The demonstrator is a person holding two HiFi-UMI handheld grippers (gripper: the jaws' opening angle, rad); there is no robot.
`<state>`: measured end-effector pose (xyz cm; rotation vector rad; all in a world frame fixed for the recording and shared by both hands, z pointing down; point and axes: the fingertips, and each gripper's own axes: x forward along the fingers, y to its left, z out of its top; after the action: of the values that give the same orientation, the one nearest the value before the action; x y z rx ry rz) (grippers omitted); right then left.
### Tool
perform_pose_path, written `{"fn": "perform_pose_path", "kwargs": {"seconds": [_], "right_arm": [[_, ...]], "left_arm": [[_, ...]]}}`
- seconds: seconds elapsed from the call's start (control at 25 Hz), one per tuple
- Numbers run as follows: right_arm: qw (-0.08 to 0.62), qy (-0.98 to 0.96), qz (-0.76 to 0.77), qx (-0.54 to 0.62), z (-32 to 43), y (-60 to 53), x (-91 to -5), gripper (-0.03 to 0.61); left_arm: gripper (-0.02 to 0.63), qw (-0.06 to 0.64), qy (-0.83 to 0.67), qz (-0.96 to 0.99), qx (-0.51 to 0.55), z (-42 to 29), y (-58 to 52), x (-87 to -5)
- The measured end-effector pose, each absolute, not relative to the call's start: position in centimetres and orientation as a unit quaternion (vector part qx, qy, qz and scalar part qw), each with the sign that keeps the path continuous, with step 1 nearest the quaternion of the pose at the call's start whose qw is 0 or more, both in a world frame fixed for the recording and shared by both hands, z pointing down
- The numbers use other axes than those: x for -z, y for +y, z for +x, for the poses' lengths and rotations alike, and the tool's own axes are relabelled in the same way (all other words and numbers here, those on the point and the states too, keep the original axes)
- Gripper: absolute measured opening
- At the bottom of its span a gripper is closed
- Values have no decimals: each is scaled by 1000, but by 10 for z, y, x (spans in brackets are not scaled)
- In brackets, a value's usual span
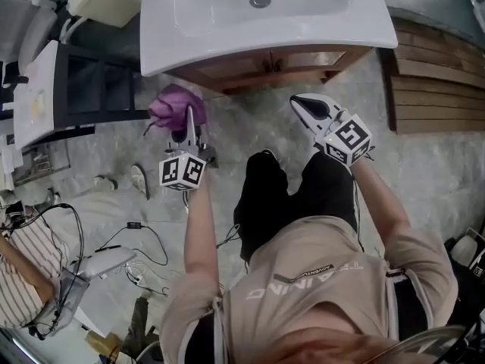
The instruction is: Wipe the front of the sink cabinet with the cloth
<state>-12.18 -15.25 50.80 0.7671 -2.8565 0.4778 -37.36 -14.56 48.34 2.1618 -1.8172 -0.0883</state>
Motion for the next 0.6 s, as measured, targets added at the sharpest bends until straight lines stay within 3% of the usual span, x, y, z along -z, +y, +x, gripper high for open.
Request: {"fn": "perform_pose_path", "kwargs": {"seconds": [0.4,0.6], "right_arm": [[20,-975,207,-73,-156,-181,-599,12],[35,-977,204,-48,-160,-176,-653,12]], "left_arm": [[55,93,-676,730,38,-409,-187,-559],[55,49,-679,731,46,-406,-192,-574]]}}
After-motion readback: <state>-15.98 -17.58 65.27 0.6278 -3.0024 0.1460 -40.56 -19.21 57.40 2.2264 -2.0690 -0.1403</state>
